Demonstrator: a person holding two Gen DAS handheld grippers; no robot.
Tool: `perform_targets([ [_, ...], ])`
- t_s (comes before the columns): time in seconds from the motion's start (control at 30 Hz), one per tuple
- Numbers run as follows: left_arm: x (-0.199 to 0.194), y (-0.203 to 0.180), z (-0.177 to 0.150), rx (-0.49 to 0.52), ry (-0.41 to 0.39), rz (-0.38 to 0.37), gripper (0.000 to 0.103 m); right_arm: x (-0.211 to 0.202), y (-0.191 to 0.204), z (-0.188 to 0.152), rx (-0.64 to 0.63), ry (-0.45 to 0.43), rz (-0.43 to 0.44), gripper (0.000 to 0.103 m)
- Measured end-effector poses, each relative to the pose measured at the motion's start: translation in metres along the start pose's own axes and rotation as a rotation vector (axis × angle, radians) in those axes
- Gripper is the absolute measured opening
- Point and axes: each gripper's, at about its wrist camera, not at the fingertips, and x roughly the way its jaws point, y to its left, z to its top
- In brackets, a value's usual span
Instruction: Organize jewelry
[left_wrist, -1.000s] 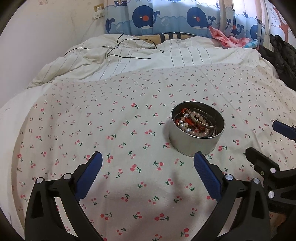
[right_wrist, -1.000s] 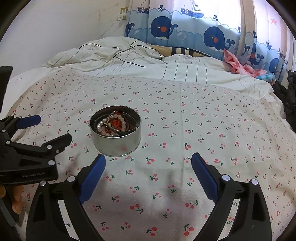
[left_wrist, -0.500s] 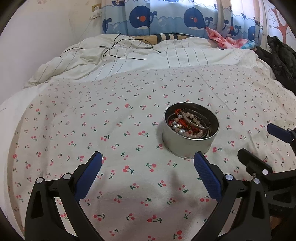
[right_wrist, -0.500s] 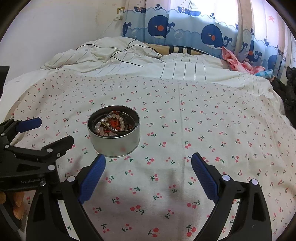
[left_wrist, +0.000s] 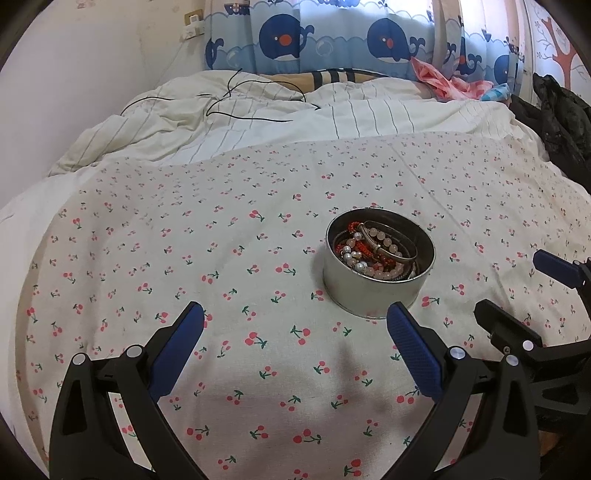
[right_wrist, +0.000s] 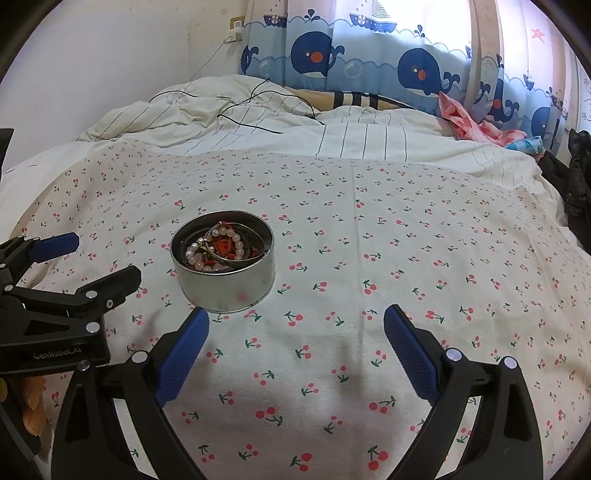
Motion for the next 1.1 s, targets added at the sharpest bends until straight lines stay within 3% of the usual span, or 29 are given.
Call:
perform_targets([
  [1.1,0.0085,0.0037,-0.0011,-0.015,0.033,-0.005,0.095,0.0024,-0.0013,-0.0032,-0.009,0.011,-0.002,0.093],
])
